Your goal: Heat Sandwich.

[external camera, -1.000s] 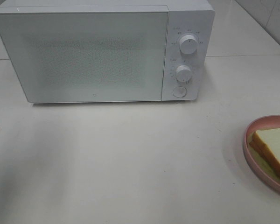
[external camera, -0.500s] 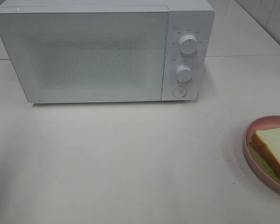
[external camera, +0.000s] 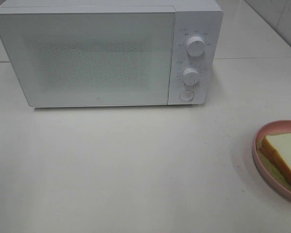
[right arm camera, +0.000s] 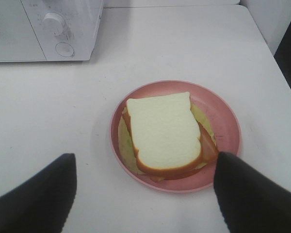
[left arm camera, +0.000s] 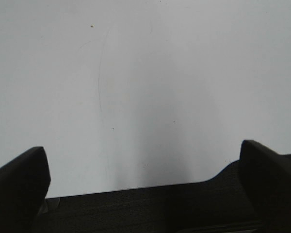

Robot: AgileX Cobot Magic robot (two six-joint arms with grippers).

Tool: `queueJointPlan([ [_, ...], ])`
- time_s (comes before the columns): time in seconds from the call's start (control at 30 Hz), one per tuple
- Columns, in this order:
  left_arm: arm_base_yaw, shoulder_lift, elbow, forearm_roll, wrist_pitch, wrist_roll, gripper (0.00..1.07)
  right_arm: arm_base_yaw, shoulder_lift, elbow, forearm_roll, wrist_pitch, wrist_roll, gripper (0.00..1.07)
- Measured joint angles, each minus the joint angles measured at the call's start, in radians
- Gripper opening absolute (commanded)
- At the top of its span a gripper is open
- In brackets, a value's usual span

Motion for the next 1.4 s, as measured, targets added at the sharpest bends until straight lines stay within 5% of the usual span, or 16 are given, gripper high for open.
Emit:
queueJointPlan([
  [0.4, 0.000, -0.257, 0.062, -0.039, -0.065, -0.002, 0.98, 0.000, 0.000, 0.000, 0.000, 0.000, 0.000, 0.75],
  [0.57, 0.000, -0.350, 0.068, -0.057, -0.081, 0.054, 0.98, 0.000, 0.000, 0.000, 0.000, -0.001, 0.000, 0.75],
  [1.4, 0.070, -0.352, 0.069, -0.057, -0.081, 0.067, 0.98, 0.000, 0.000, 0.000, 0.000, -0.001, 0.000, 0.75],
])
